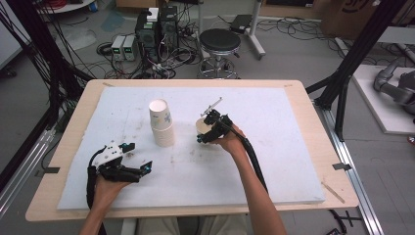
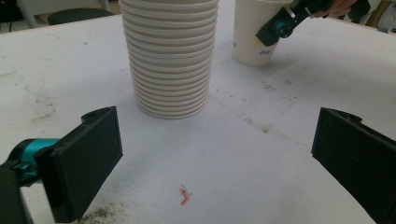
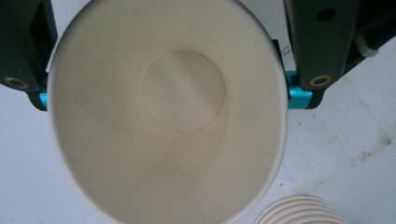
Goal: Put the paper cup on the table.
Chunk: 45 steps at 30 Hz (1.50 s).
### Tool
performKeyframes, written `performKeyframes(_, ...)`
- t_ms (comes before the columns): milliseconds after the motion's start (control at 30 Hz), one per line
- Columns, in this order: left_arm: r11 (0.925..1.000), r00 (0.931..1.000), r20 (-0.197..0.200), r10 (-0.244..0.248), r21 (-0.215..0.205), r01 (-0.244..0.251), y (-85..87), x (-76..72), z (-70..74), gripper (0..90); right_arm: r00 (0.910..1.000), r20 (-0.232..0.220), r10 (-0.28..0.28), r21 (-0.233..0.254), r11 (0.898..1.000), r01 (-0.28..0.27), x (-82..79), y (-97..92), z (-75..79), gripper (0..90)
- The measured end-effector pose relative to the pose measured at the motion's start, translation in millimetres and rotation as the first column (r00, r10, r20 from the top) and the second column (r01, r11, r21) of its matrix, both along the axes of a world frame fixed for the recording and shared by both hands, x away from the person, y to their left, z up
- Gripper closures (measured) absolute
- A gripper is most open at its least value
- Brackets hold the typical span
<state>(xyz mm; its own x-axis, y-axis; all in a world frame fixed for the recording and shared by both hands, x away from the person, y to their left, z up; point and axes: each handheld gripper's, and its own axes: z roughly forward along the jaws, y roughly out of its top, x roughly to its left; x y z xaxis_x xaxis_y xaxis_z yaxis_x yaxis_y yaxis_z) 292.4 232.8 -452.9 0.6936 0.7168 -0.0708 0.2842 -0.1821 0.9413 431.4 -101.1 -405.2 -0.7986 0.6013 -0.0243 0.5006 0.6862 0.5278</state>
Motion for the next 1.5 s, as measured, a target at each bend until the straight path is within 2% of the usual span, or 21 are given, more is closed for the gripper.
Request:
performKeyframes(167,1.0,1.0,-0.005,0.004,0.0,-0.004,-0.9,0.3,-0.2,1.7,1.0,-0.009,-0.003,0.004,1.0,0.003,0.4,-1.0,-0.1,30.5)
performKeyframes(233,1.0,1.0,-0.003,0.002,0.005,-0.002,-0.9,0.5,0.0,1.7,1.0,-0.008,-0.002,0.003,1.0,0.002,0.7,-0.8,-0.8,26.9)
performKeyframes(267,1.0,1.0,-0.002,0.004,0.001,-0.004,-0.8,0.3,-0.1,1.7,0.9999,-0.006,-0.008,-0.001,1.0,0.008,0.4,-0.6,-3.1,21.1)
performKeyframes(367,1.0,1.0,-0.005,0.003,-0.002,-0.003,-0.3,0.3,-0.1,1.7,0.9997,-0.011,-0.02,0.007,1.0,0.02,-0.9,-2.5,-6.4,19.0)
performKeyframes(400,1.0,1.0,-0.006,0.001,-0.002,-0.001,-0.2,0.5,-0.1,1.7,0.9997,-0.008,-0.022,0.037,0.999,0.022,-2.5,-6.5,-8.9,17.3)
performKeyframes(467,1.0,1.0,-0.007,0.002,-0.002,-0.002,-0.2,0.6,-0.1,1.7,0.9996,-0.016,-0.025,0.056,0.998,0.026,-4.4,-10.1,-10.0,17.3)
performKeyframes(567,1.0,1.0,-0.007,0.001,-0.002,-0.001,-0.1,0.6,-0.1,1.7,0.9995,-0.012,-0.029,0.059,0.998,0.029,-6.2,-13.8,-10.2,17.3)
performKeyframes(600,1.0,1.0,-0.007,0.002,-0.004,-0.002,-0.2,0.6,-0.1,1.7,0.9995,-0.011,-0.031,0.065,0.997,0.031,-7.4,-15.7,-10.1,17.3)
performKeyframes(633,1.0,1.0,-0.005,0.002,-0.005,-0.002,-0.1,0.7,-0.1,1.7,0.9994,-0.002,-0.033,0.094,0.995,0.033,-11.1,-21.0,-9.6,17.3)
performKeyframes(733,1.0,1.0,-0.009,0.003,-0.007,-0.003,0.2,0.9,-0.2,1.7,0.9994,0.008,-0.035,0.107,0.994,0.034,-16.4,-27.0,-8.3,17.3)
performKeyframes(767,1.0,0.9999,-0.01,0.004,-0.009,-0.004,0.3,0.9,-0.3,1.7,0.999,0.019,-0.041,0.139,0.99,0.038,-24.0,-35.0,-6.8,17.3)
performKeyframes(867,1.0,1.0,-0.008,0.004,-0.008,-0.004,0.5,0.8,-0.3,1.7,0.9978,0.047,-0.047,0.178,0.983,0.038,-35.3,-49.0,-4.3,17.3)
performKeyframes(1033,0.9999,0.9999,-0.009,0.008,-0.008,-0.008,0.1,1.0,-0.3,1.7,0.9941,0.084,-0.069,0.234,0.971,0.047,-54.5,-71.9,-1.9,17.4)
performKeyframes(1100,0.9999,0.9999,-0.01,0.008,-0.007,-0.008,0.4,1.1,-0.3,1.7,0.9927,0.097,-0.072,0.242,0.969,0.046,-57.8,-76.8,-2.4,17.4)
performKeyframes(1133,0.9999,0.9999,-0.012,0.011,-0.011,-0.011,0.5,0.8,-0.3,1.7,0.9905,0.108,-0.085,0.271,0.961,0.053,-65.2,-87.1,-3.5,17.4)
performKeyframes(1167,0.9999,0.9999,-0.012,0.011,-0.011,-0.011,0.5,0.8,-0.3,1.7,0.9905,0.108,-0.085,0.271,0.961,0.053,-65.2,-87.1,-3.5,17.4)
performKeyframes(1200,0.9999,0.9999,-0.009,0.011,-0.013,-0.011,0.7,0.6,-0.2,1.7,0.9888,0.118,-0.09,0.287,0.956,0.053,-69.2,-92.3,-4.4,17.4)
performKeyframes(1300,0.9998,0.9999,-0.007,0.014,-0.013,-0.014,0.7,0.3,-0.3,1.7,0.982,0.154,-0.11,0.324,0.945,0.055,-81.2,-107.2,-7.3,17.4)
performKeyframes(1333,0.9998,0.9999,-0.005,0.016,-0.014,-0.017,0.7,0.2,-0.3,1.7,0.9753,0.182,-0.125,0.338,0.939,0.058,-87.6,-116.7,-10.1,17.4)
performKeyframes(1433,0.9997,0.9998,-0.004,0.019,-0.015,-0.019,0.8,0.1,-0.3,1.7,0.9697,0.19,-0.153,0.355,0.932,0.078,-94.0,-125.5,-13.0,17.3)
performKeyframes(1500,0.9997,0.9998,-0.005,0.021,-0.011,-0.021,0.5,0.3,-0.3,1.7,0.9584,0.221,-0.181,0.372,0.924,0.088,-101.5,-137.9,-17.4,17.4)
